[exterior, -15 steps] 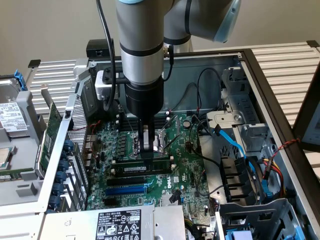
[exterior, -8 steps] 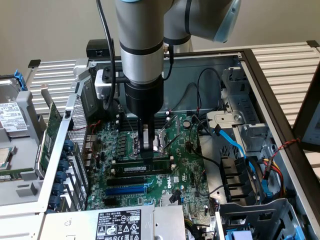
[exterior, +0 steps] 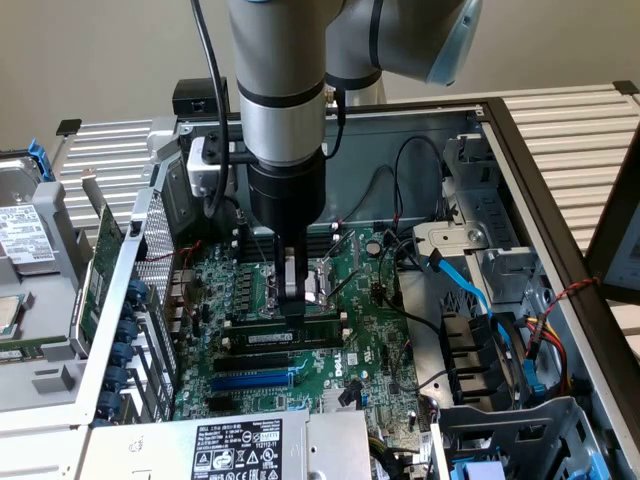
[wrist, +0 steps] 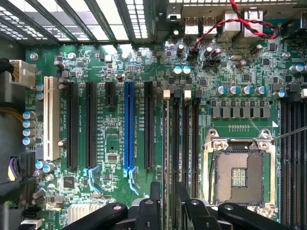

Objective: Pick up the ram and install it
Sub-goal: 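Press down the ram until it locks into place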

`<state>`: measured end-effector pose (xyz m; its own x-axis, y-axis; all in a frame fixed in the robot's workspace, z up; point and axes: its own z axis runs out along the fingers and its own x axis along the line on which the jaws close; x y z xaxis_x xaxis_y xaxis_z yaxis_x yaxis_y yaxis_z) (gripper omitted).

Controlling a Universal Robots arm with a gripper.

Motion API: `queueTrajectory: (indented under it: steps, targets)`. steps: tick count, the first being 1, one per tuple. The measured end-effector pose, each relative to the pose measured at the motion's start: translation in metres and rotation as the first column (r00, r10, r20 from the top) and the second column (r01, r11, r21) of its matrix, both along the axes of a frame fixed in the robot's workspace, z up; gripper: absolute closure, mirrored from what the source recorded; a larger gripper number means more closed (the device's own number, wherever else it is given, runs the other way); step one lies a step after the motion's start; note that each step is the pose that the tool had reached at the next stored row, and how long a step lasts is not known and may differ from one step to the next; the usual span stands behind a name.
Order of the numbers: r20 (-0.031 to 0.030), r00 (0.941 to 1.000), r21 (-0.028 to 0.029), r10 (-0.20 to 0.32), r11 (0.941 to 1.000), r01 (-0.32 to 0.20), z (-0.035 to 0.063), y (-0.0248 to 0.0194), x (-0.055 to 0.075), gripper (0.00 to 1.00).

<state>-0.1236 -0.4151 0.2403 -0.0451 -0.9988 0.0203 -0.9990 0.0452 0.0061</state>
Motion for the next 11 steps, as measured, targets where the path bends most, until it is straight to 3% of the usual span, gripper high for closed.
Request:
queueTrajectory:
  steps: [7, 11]
  targets:
    - [-0.0009, 1.0, 0.0002, 0.0, 1.0, 0.0, 0.0039, 0.0, -0.0051, 0.73]
    - [-0.0017, 1.0, 0.0004, 0.0, 1.0, 0.0, 0.0046, -0.0004, -0.0053, 0.88]
